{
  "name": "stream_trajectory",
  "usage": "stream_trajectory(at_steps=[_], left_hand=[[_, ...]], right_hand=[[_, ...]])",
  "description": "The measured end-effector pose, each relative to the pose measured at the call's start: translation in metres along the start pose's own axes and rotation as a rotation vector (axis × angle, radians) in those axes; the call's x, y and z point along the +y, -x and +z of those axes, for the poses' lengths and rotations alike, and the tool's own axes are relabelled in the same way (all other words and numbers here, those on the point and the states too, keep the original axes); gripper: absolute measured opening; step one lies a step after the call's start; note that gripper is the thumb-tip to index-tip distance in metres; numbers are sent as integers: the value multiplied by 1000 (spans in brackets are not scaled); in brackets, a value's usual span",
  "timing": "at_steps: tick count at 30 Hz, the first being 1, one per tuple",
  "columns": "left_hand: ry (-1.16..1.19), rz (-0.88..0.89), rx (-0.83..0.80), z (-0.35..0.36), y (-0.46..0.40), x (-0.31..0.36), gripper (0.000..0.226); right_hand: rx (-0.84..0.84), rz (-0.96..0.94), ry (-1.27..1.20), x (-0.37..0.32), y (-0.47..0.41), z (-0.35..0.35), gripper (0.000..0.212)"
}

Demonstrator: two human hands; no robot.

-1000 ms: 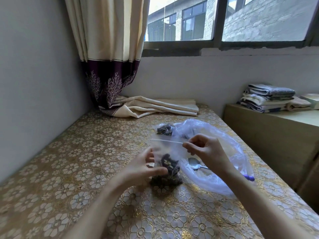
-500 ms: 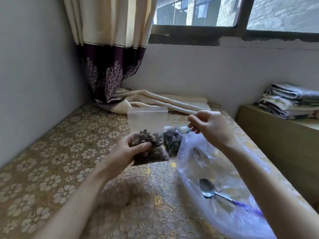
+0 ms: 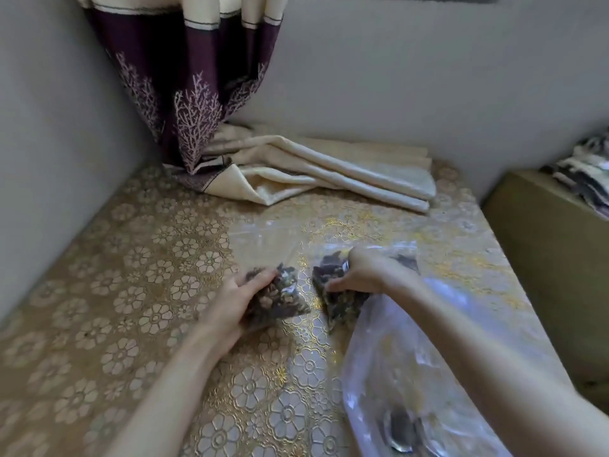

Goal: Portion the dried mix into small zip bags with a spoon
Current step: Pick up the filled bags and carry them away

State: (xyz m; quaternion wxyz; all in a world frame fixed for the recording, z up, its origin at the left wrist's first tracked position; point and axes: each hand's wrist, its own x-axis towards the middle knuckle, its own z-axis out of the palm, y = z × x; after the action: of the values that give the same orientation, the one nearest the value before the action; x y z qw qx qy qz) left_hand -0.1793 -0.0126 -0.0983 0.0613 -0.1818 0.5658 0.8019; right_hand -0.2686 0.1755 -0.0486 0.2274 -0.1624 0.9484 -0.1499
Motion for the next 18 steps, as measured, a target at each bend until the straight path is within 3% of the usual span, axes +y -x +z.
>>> stream_trajectory(at_steps=[3, 5, 11, 14, 18], left_hand=[[159, -125, 109, 4, 6, 2, 32], [232, -238, 151, 6, 14, 4, 39], [132, -399, 202, 4, 40, 28, 56], [141, -394, 111, 16, 51, 47, 64], [177, -391, -98, 38, 63, 67, 87]], right_hand=[[-2, 120, -132, -4, -2, 5, 53], [24, 160, -258, -5, -2, 3, 46], [106, 155, -685, -27, 22, -25, 38], [112, 72, -857, -45, 48, -36, 30], [115, -9, -826, -71, 77, -38, 37]])
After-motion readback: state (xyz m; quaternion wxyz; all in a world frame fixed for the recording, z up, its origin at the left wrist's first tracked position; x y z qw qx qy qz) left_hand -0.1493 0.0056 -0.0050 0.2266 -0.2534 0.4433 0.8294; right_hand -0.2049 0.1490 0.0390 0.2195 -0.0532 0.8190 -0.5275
